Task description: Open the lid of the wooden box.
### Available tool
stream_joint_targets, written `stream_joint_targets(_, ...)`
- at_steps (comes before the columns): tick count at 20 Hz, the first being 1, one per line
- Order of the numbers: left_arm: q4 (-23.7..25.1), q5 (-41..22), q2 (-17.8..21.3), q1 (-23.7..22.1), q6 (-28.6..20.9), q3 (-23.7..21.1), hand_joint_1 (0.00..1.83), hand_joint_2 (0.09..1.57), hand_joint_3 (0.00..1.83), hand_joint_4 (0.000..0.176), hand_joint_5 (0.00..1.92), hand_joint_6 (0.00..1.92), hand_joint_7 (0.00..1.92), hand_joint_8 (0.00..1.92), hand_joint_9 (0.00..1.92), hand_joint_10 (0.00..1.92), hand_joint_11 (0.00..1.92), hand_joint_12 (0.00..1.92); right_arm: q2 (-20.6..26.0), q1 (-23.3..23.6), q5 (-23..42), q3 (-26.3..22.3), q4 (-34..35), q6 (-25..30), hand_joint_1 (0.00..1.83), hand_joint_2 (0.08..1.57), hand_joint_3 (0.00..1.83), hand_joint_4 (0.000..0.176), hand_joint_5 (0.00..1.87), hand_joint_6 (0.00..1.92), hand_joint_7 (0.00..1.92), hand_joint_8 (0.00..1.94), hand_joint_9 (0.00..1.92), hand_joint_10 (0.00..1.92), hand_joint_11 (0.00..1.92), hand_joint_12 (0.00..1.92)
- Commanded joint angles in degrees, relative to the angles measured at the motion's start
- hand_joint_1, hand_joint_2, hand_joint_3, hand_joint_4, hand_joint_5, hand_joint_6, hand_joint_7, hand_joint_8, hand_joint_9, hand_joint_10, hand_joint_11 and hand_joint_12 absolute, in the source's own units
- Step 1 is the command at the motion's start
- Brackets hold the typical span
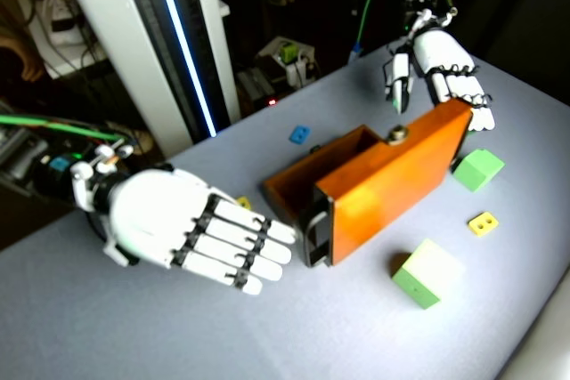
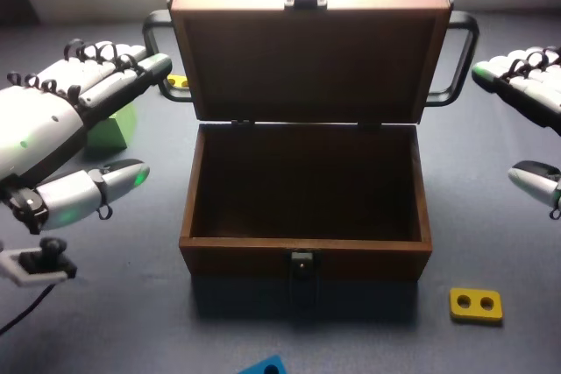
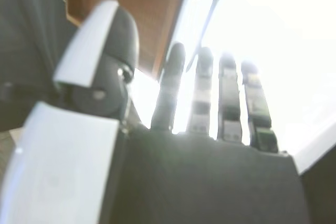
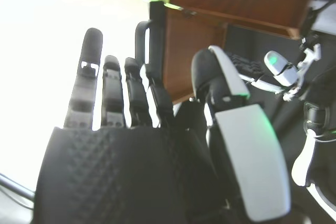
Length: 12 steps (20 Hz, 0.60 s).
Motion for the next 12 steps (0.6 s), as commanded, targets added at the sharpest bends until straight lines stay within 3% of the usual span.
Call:
stream_joint_targets(1,-0.7,-6.6,-0.2,-0.7,-0.2,0.4,0.54,1.4,0.0,0.074,0.0,0.0,0.0,0.0,0.0,0.0,0.0,0.0,-0.1,0.9,7.8,0.4,0.1,0.0,0.78,1.44,0.01,0.0,0.0,0.0,0.0,0.0,0.0,0.0,0.0,0.0)
stream_joint_targets(3,-1.1,-6.7,-0.5,-0.8,-0.2,0.6,0.57,1.41,0.0,0.07,0.0,0.0,0.0,0.0,0.0,0.0,0.0,0.0,-0.4,1.3,8.1,0.7,0.5,0.0,0.8,1.43,0.0,0.0,0.0,0.0,0.0,0.0,0.0,0.0,0.0,0.0)
stream_joint_targets(4,-1.5,-7.2,-0.6,-0.8,-0.2,0.7,0.56,1.41,0.0,0.086,0.0,0.0,0.0,0.0,0.0,0.0,0.0,0.0,-0.4,1.3,8.4,0.7,0.7,0.0,0.79,1.44,0.0,0.0,0.0,0.0,0.0,0.0,0.0,0.0,0.0,0.0)
stream_joint_targets(5,-1.5,-7.3,-0.6,-0.8,-0.2,0.7,0.56,1.41,0.0,0.086,0.0,0.0,0.0,0.0,0.0,0.0,0.0,0.0,-0.4,1.3,8.5,0.7,0.7,0.0,0.79,1.44,0.0,0.0,0.0,0.0,0.0,0.0,0.0,0.0,0.0,0.0)
stream_joint_targets(6,-1.6,-7.6,-0.7,-0.8,-0.2,0.7,0.57,1.41,0.0,0.073,0.0,0.0,0.0,0.0,0.0,0.0,0.0,0.0,-0.4,1.3,8.7,0.7,0.8,0.0,0.76,1.45,0.0,0.0,0.0,0.0,0.0,0.0,0.0,0.0,0.0,0.0)
stream_joint_targets(8,-1.6,-8.4,-0.7,-0.8,-0.2,0.5,0.54,1.43,0.0,0.085,0.0,0.0,0.0,0.0,0.0,0.0,0.0,0.0,-0.3,1.3,9.1,0.5,0.9,0.0,0.81,1.44,0.0,0.0,0.0,0.0,0.0,0.0,0.0,0.0,0.0,0.0)
stream_joint_targets(9,-1.6,-9.0,-0.6,-0.8,-0.3,0.4,0.55,1.42,0.0,0.078,0.0,0.0,0.0,0.0,0.0,0.0,0.0,0.0,-0.1,1.3,9.5,0.2,0.9,0.0,0.82,1.44,0.0,0.0,0.0,0.0,0.0,0.0,0.0,0.0,0.0,0.0)
stream_joint_targets(12,-1.6,-10.8,-0.2,-0.2,-0.4,-0.3,0.5,1.43,0.0,0.08,0.0,0.0,0.0,0.0,0.0,0.0,0.0,0.0,0.5,1.2,10.7,-0.6,0.9,-0.1,0.82,1.43,0.0,0.0,0.0,0.0,0.0,0.0,0.0,0.0,0.0,0.0)
